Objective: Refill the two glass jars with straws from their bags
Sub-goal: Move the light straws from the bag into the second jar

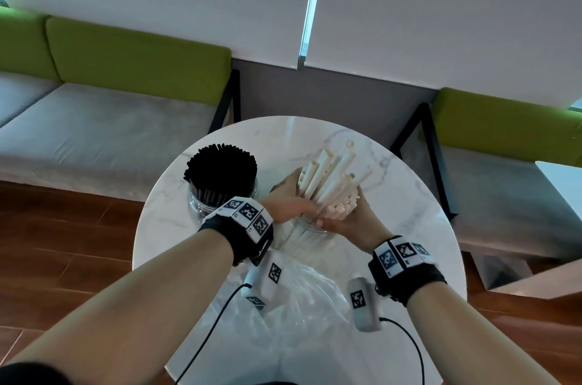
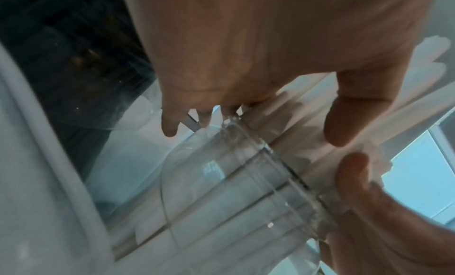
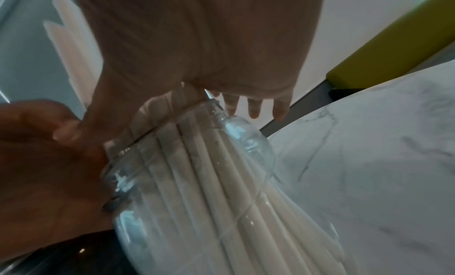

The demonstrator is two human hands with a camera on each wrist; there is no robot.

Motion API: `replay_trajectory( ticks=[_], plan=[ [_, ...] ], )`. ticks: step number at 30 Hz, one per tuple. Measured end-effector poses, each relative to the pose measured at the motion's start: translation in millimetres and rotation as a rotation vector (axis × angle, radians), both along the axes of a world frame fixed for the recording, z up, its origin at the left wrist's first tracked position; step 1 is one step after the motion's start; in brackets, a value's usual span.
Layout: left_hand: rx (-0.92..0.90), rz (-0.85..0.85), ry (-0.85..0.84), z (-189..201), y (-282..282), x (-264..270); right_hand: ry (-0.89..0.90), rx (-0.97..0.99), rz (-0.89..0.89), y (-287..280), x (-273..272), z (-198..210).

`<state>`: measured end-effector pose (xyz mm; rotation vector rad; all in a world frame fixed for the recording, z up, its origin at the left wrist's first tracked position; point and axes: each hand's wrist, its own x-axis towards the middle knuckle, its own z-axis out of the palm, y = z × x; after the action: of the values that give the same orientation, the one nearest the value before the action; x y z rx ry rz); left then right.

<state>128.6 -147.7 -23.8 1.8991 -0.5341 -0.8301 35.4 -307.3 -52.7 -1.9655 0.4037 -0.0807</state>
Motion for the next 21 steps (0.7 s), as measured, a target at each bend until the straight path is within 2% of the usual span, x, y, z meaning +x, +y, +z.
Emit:
replay_trajectory(
  ticks=[3, 8, 11, 14, 17, 21],
  plan=[
    [-0.043, 0.029, 0.022, 7, -4, -3, -0.092, 0.099, 0.038, 5, 10, 9],
    [-0.153, 0.078, 0.041, 15, -5, -11, -0.153, 0.079, -0.009, 12, 15, 16],
    [-0.169, 0.079, 0.056, 14, -4, -10, -0.126, -0.039, -0.095, 16, 12, 14],
    [-0.191, 0.076, 0.077, 17, -5, -10, -0.108, -0.063, -0.064, 19, 12, 12],
    [-0.234, 0.067, 0.106, 18, -4, -8, -0.153, -0.069, -0.071, 21, 13, 17],
    [-0.224, 0.066, 0.088, 20, -3, -4, -0.198, -0.229, -0.107, 25, 11, 22]
  ],
)
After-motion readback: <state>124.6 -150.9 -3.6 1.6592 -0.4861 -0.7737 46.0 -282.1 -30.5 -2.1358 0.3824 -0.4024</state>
